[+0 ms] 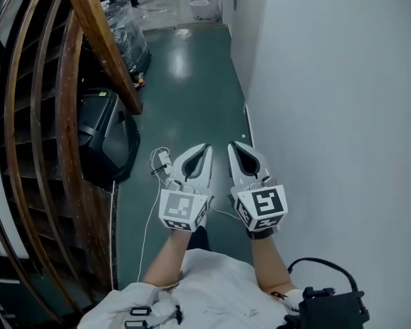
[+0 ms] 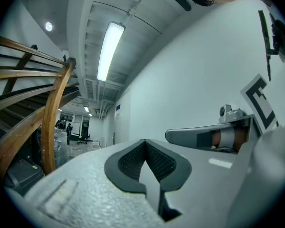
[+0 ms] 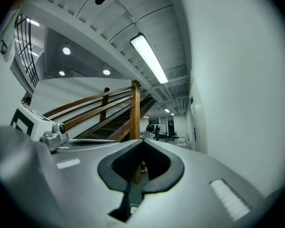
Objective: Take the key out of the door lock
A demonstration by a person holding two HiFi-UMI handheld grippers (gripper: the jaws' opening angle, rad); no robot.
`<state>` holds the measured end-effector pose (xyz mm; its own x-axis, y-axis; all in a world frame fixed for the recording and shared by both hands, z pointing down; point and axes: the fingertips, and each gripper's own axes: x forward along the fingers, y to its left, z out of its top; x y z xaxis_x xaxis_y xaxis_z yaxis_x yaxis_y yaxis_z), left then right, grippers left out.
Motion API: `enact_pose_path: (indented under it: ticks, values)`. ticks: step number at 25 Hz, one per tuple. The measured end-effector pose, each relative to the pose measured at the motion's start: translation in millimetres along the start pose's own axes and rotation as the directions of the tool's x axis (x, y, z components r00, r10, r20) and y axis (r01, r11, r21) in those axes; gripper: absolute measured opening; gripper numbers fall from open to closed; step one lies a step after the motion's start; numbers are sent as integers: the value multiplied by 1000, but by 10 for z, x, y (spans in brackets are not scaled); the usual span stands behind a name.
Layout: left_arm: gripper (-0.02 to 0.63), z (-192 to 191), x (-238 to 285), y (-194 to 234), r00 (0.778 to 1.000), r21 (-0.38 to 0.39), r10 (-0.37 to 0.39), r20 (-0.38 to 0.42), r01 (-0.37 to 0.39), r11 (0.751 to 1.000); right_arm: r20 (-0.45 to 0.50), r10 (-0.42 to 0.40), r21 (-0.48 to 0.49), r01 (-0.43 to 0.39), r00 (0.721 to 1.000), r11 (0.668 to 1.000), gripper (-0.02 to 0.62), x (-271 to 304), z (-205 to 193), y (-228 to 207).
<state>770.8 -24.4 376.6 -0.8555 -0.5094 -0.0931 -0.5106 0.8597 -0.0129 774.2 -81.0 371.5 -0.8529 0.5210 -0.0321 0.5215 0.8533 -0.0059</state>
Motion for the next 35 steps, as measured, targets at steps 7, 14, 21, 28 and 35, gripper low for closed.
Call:
enact_pose_path:
  ticks: [7, 14, 21, 28, 35]
  values:
    - [2, 258, 645, 1222, 997, 14, 56, 55, -57, 998, 8, -25, 21, 25, 1000, 999, 5, 1293, 143, -223]
    - [2, 115, 998, 2079, 985, -23, 167, 47, -166, 986, -41, -40, -2, 40, 998, 999, 5, 2088, 59, -401]
    - [2, -101, 1355, 2629, 981, -43, 185, 49, -183, 982, -21, 129, 195, -122, 991, 973, 5, 2883, -209, -487]
    - [2, -85, 2253, 3293, 977, 18, 206, 57, -207, 978, 60, 289, 325, -292, 956, 899, 6, 4062, -218, -780]
    - [2, 89, 3530, 3603, 984, 36, 153, 92, -157, 987, 74, 306, 209, -315, 949, 926, 6, 5076, -60, -1561]
